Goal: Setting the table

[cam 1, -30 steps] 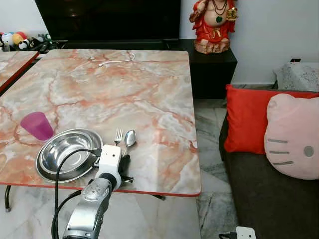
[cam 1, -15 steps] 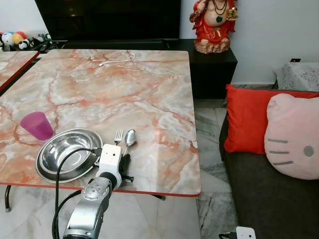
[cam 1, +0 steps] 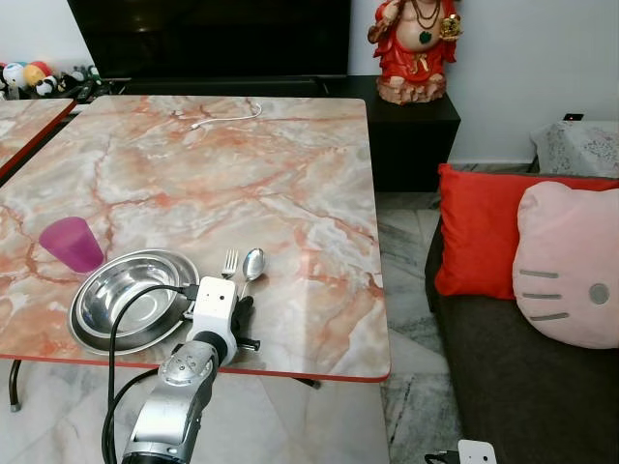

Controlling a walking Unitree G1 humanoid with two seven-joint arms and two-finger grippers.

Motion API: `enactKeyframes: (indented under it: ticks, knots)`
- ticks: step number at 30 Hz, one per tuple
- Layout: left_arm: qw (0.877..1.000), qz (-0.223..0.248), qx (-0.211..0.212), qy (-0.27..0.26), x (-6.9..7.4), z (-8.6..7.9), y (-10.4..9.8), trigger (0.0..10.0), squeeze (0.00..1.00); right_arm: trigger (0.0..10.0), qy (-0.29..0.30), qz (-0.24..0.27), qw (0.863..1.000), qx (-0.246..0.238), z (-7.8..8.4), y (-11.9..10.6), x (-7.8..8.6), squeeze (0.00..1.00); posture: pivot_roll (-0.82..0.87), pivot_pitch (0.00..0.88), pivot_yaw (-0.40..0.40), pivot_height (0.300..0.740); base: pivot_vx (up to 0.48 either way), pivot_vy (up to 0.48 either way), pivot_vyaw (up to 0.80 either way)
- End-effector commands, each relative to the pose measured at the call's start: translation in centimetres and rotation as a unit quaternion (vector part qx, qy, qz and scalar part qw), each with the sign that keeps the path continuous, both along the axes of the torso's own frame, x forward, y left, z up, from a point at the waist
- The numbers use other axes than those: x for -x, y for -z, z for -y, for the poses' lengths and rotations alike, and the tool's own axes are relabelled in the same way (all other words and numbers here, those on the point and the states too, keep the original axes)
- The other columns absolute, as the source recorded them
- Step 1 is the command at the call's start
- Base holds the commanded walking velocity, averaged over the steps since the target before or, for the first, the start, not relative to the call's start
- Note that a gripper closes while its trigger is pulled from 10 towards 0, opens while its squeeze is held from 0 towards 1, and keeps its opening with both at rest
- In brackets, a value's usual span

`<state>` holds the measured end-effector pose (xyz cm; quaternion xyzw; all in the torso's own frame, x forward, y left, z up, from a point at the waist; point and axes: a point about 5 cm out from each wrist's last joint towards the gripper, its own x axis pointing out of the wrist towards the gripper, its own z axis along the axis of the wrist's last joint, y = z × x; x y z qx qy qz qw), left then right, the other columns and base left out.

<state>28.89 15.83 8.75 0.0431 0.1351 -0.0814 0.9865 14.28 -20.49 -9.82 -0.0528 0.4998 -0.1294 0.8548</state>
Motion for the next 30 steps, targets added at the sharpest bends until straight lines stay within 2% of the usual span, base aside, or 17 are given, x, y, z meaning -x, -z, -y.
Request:
enactKeyframes:
  ticks: [1, 10, 11, 16, 17, 25, 26, 27, 28, 29, 30]
  knots:
    - [1.0, -0.005, 0.002, -0.004, -0.07, -0.13, 0.1, 10.0, 0.42, 10.0, 0.0, -0.004, 1.0, -0.002, -0.02, 0.07, 0.16, 0.0, -0.02, 0.037, 0.021, 0.74, 0.0, 0.0, 0.0]
    - [1.0, -0.007, 0.0, -0.007, -0.03, -0.19, 0.24, 10.0, 0.46, 10.0, -0.001, -0.004, 1.0, -0.001, -0.01, 0.06, 0.13, 0.0, -0.01, 0.037, 0.02, 0.74, 0.0, 0.0, 0.0]
    - [1.0, -0.008, 0.0, -0.007, -0.02, -0.21, 0.29, 10.0, 0.55, 10.0, -0.001, -0.004, 1.0, -0.001, -0.01, 0.06, 0.13, 0.0, -0.02, 0.037, 0.02, 0.74, 0.0, 0.0, 0.0]
    - [1.0, -0.008, -0.003, -0.007, -0.03, -0.23, 0.33, 10.0, 0.56, 10.0, 0.0, -0.004, 1.0, -0.001, 0.0, 0.06, 0.14, 0.0, -0.02, 0.038, 0.021, 0.74, 0.0, 0.0, 0.0]
    - [1.0, -0.008, -0.003, -0.008, -0.02, -0.23, 0.33, 10.0, 0.6, 10.0, 0.0, -0.004, 1.0, -0.001, 0.0, 0.06, 0.15, 0.0, -0.02, 0.038, 0.021, 0.74, 0.0, 0.0, 0.0]
    - [1.0, -0.008, -0.006, -0.01, -0.04, -0.27, 0.32, 10.0, 0.59, 10.0, 0.0, -0.004, 1.0, -0.001, 0.02, 0.06, 0.14, 0.0, -0.02, 0.038, 0.019, 0.74, 0.0, 0.0, 0.0]
    - [1.0, -0.008, -0.006, -0.011, -0.04, -0.3, 0.32, 10.0, 0.51, 10.0, 0.0, -0.004, 1.0, -0.001, 0.02, 0.06, 0.13, 0.0, -0.02, 0.038, 0.019, 0.74, 0.0, 0.0, 0.0]
    - [1.0, -0.007, -0.007, -0.013, -0.06, -0.35, 0.29, 10.0, 0.39, 10.0, 0.0, -0.004, 1.0, -0.001, 0.02, 0.05, 0.13, 0.0, -0.01, 0.037, 0.019, 0.74, 0.0, 0.0, 0.0]
    - [1.0, -0.006, -0.008, -0.015, -0.07, -0.39, 0.27, 10.0, 0.13, 10.0, 0.0, -0.004, 1.0, -0.001, 0.02, 0.05, 0.12, 0.0, -0.01, 0.037, 0.019, 0.74, 0.0, 0.0, 0.0]
    - [1.0, -0.005, -0.009, -0.015, -0.08, -0.41, 0.25, 10.0, 0.0, 10.0, -0.001, -0.004, 1.0, -0.001, 0.01, 0.05, 0.12, 0.0, -0.01, 0.036, 0.019, 0.74, 0.0, 0.0, 0.0]
    - [1.0, -0.005, -0.01, -0.015, -0.09, -0.43, 0.24, 10.0, 0.0, 10.0, -0.001, -0.004, 1.0, -0.001, 0.01, 0.05, 0.12, 0.0, -0.01, 0.036, 0.019, 0.74, 0.0, 0.0, 0.0]
